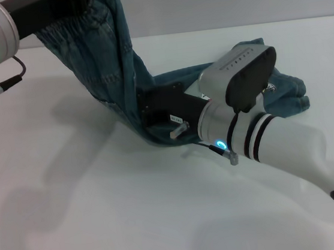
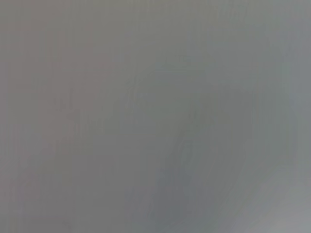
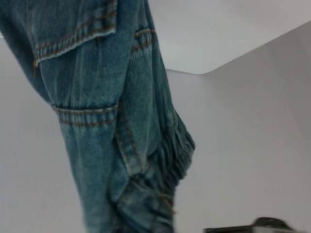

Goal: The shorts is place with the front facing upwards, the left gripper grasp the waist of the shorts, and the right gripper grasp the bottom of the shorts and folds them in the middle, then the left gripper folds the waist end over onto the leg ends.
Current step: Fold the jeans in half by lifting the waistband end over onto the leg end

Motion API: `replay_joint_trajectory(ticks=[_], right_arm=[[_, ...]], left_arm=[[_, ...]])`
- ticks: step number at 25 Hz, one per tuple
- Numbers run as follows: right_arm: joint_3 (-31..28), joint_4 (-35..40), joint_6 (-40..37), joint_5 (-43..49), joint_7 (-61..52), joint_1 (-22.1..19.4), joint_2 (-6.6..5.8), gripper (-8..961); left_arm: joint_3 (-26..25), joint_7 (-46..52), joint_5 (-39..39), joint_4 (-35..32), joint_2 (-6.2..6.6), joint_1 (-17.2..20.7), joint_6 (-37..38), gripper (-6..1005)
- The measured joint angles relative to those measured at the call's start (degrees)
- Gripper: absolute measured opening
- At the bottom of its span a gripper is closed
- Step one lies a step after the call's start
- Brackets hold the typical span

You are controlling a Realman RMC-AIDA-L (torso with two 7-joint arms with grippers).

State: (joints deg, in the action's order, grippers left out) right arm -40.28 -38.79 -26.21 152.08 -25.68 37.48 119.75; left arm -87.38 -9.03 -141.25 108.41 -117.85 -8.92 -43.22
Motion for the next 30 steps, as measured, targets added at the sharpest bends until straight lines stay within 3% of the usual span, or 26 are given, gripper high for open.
replay_joint_trajectory(ticks=[6,9,12,15,21,30], right_arm=[[-6.99,-1.03,-1.08,1.45,2.37,-5.8,-0.93,-2],[-13.16,-1.78,-1.36,2.87,5.97,-10.1,-0.83,-2],[-15.44,-1.28,-0.87,2.95,6.24,-11.51,-0.75,-2],[-15.27,0.65,-0.18,2.9,4.71,-10.65,-0.43,-2],[-10.73,5.03,0.78,2.87,-1.05,-5.0,-0.01,-2],[-6.91,4.43,0.95,2.86,-4.31,-0.69,-0.14,-2]], left_arm=[[0.1,-0.06,-0.31,-0.23,0.01,-0.13,0.03,49],[0.1,-0.53,-0.19,-0.25,0.03,-0.14,0.04,49],[0.11,-0.82,-0.02,0.01,-0.01,-0.12,0.06,48],[0.32,-0.82,0.06,0.65,-0.01,-0.19,0.07,47],[0.68,-0.82,0.36,2.18,-0.01,-0.39,0.35,46],[0.59,-0.82,0.37,3.81,0.0,-0.39,0.35,45]])
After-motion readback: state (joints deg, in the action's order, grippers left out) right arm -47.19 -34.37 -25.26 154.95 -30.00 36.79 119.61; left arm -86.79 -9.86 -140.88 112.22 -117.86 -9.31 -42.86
